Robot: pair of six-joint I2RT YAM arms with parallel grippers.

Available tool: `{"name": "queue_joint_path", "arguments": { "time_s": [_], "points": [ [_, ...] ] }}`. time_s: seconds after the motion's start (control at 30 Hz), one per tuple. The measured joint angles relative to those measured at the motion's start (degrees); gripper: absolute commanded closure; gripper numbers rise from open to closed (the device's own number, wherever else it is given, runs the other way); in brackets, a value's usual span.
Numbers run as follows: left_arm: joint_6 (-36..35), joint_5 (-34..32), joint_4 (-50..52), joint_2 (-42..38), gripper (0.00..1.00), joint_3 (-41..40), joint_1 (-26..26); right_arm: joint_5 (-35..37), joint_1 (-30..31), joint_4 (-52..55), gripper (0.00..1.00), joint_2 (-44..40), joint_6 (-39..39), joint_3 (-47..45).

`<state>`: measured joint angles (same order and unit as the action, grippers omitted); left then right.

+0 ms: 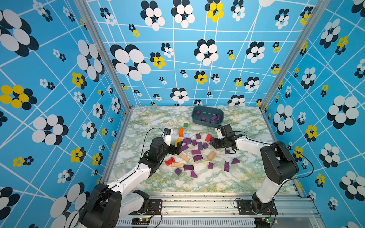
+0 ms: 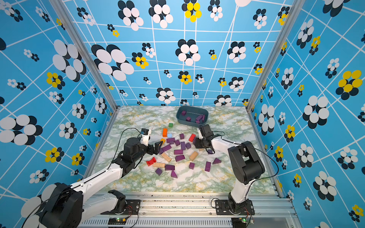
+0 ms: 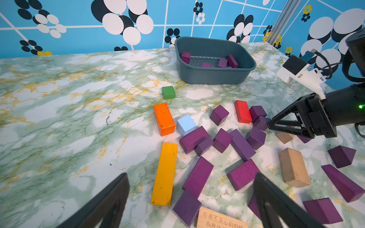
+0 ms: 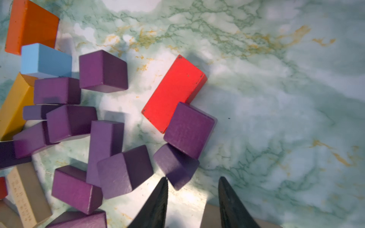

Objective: Pick purple bricks into the storage bin
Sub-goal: Pick up the building block from the center of the board.

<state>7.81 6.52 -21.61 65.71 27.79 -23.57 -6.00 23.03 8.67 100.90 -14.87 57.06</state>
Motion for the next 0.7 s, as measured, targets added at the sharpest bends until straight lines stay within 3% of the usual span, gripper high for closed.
{"name": "queue_joint_path", "arguments": {
  "time_s": [0.7],
  "points": [
    [0.37, 0.17, -1.11, 0.04, 0.00, 0.00, 1.16, 1.44, 0.11, -0.09, 0.48, 6.10, 2.75, 5.16]
  ]
}}
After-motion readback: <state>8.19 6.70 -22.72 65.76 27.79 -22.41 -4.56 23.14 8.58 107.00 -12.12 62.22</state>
